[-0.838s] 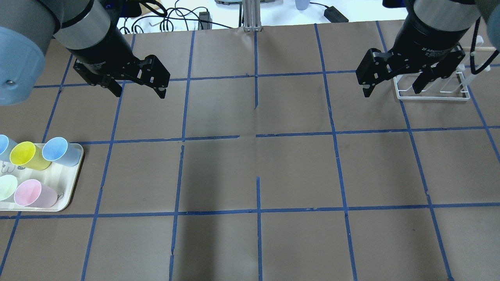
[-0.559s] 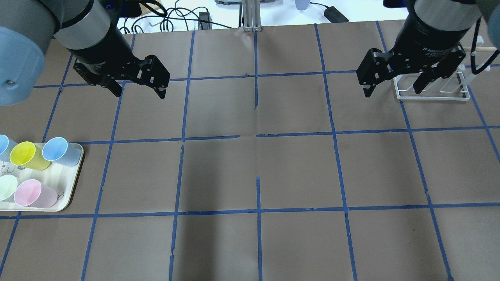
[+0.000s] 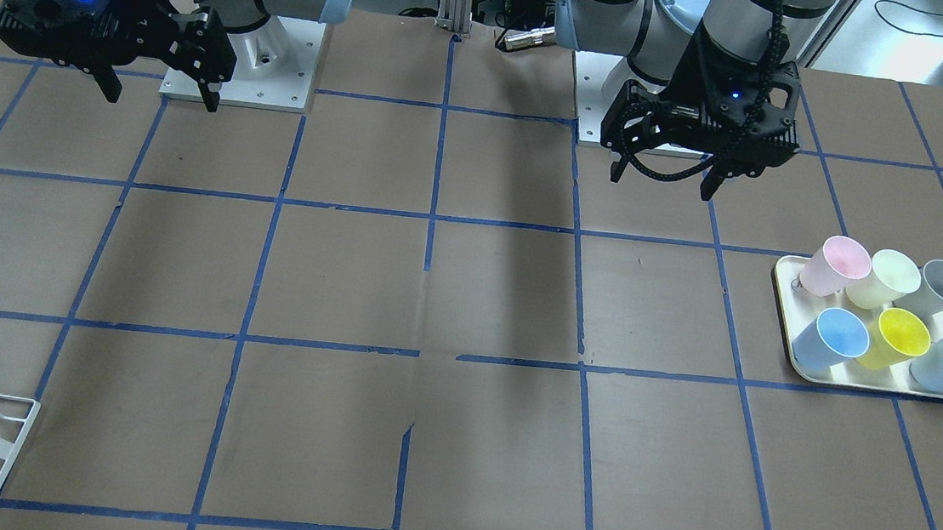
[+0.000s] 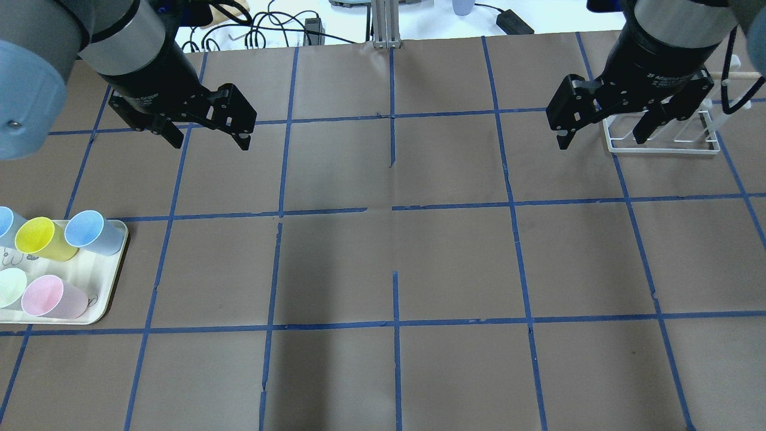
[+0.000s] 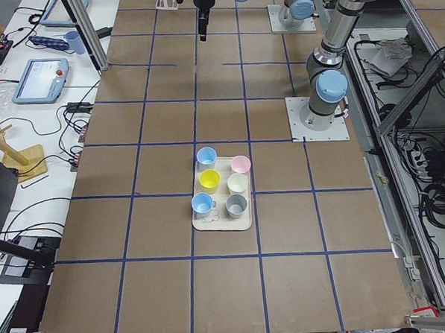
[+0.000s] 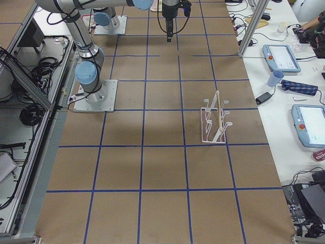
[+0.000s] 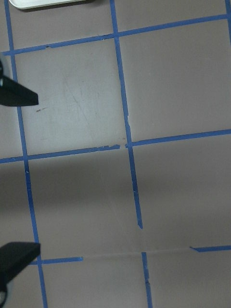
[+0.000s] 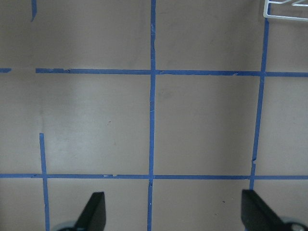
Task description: Transfer IKEA cup to right arm and place on rack
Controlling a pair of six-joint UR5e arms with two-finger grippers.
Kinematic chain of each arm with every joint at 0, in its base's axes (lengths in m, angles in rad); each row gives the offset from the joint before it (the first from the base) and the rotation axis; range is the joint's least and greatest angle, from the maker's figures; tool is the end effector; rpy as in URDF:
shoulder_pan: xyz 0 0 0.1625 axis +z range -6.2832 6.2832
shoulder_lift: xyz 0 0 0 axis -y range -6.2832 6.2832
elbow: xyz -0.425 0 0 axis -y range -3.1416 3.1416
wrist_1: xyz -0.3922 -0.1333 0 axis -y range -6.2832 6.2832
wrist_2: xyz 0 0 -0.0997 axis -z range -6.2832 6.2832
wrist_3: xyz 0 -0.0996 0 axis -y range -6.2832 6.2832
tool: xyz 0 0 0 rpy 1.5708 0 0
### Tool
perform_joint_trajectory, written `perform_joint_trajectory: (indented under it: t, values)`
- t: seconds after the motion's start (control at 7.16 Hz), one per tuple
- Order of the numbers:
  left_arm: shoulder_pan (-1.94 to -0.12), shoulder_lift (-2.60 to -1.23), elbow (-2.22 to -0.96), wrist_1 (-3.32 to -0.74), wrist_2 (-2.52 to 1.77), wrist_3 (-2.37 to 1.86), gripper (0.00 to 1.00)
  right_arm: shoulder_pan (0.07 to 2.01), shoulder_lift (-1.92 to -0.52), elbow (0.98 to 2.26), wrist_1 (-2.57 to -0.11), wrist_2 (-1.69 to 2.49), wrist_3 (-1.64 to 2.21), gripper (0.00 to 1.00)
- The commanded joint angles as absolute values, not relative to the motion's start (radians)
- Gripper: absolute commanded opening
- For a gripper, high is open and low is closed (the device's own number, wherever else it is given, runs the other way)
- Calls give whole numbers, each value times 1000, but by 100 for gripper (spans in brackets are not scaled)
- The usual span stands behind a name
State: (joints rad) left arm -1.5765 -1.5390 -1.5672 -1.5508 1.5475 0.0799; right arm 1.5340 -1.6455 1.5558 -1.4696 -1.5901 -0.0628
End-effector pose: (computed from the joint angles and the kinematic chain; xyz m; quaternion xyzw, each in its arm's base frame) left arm -0.1384 -0.4827 0.5073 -0.0431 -0.9986 0.0281 0.0106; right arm 0.1145 -0.4620 0.5207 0.0131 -0.9999 -0.0062 0.0094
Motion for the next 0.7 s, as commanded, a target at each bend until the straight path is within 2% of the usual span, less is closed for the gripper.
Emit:
perform_joint_trajectory:
  t: [0.0,0.28,0.56]
  values:
    - [-1444,-1539,-1566,-1555,1554,89,100,1529,-1644,1557,-1457,-1647,-61,100]
    - [-1276,-1548,-1572,-1560,1554,228,100,1522,-1643,1569,-1465,-1605,-52,100]
    - [-1137,-1551,-1623,-1552,1549,376,100,1519,-1643,1577,-1502,-1279,-38,100]
